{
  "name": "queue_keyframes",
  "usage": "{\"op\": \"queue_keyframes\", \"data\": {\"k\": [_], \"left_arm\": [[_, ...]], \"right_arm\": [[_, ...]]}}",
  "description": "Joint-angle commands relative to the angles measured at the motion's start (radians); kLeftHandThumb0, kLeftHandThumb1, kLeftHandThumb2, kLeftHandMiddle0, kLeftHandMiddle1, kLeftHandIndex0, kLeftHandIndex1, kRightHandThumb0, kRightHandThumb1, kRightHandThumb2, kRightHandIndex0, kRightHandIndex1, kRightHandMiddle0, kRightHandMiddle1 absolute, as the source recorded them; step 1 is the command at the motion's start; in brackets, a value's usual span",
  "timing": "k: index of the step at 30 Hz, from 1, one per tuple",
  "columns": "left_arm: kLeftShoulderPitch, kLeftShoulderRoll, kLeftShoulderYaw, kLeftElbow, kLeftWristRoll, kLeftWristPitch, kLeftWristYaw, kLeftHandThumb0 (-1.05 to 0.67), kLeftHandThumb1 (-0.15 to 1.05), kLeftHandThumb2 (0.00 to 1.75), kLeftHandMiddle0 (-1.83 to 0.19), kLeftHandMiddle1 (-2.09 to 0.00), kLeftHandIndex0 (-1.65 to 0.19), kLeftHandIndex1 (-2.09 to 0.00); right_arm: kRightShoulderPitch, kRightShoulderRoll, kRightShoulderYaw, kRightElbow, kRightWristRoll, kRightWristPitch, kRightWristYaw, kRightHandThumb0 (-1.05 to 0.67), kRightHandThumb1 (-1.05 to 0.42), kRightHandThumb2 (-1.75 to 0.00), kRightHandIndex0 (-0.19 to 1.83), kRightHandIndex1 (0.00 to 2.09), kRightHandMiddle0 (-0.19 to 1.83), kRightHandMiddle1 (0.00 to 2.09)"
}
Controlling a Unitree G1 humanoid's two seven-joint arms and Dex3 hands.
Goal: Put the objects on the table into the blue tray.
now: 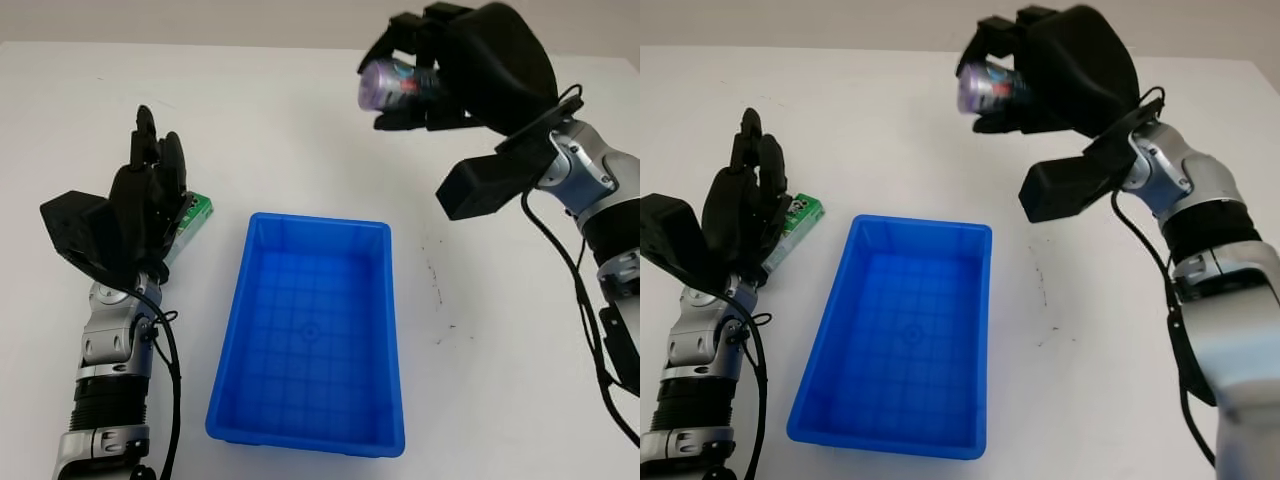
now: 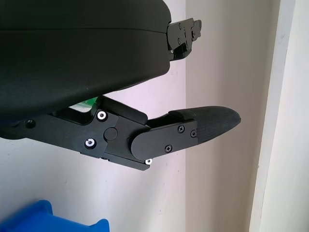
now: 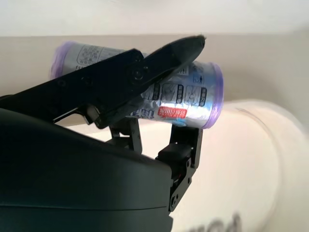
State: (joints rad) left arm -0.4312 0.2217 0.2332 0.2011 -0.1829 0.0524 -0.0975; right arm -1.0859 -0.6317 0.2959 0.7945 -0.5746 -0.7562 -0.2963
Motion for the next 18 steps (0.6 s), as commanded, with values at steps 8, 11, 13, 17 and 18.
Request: {"op": "queue_keyframes", "data": {"k": [8, 11, 13, 17, 18], "left_arm": [[0.011, -0.011, -0.005, -0.020, -0.002, 0.007, 0.005, -0.76, 1.05, 0.62, 0.19, -0.04, 0.19, -0.02], [0.013, -0.013, -0.007, -0.021, 0.003, 0.009, 0.007, -0.77, 1.05, 0.62, 0.19, -0.04, 0.19, -0.02], [0.017, -0.014, -0.008, -0.025, 0.003, 0.012, 0.008, -0.77, 1.05, 0.62, 0.19, -0.05, 0.19, -0.02], [0.022, -0.014, -0.006, -0.025, 0.003, 0.010, 0.007, -0.76, 1.05, 0.62, 0.19, -0.05, 0.19, -0.03], [0.022, -0.014, -0.005, -0.025, 0.001, 0.011, 0.008, -0.76, 1.05, 0.62, 0.19, -0.05, 0.19, -0.03]], "right_arm": [[0.292, 0.060, -0.067, -0.622, 0.517, 0.235, 0.533, -0.34, -1.05, -0.21, 1.29, 2.09, 1.07, 2.09], [0.344, 0.041, -0.067, -0.775, 0.627, 0.397, 0.712, -0.37, -1.05, -0.19, 1.29, 2.09, 0.93, 2.09], [0.375, 0.031, -0.065, -0.850, 0.688, 0.514, 0.819, -0.38, -1.05, -0.19, 1.27, 2.09, 0.87, 2.09], [0.404, 0.022, -0.054, -0.897, 0.690, 0.598, 0.957, -0.39, -1.05, -0.13, 1.19, 2.09, 0.86, 2.09], [0.400, 0.009, -0.046, -0.897, 0.669, 0.602, 0.994, -0.41, -1.05, -0.11, 1.14, 2.09, 0.83, 2.09]]}}
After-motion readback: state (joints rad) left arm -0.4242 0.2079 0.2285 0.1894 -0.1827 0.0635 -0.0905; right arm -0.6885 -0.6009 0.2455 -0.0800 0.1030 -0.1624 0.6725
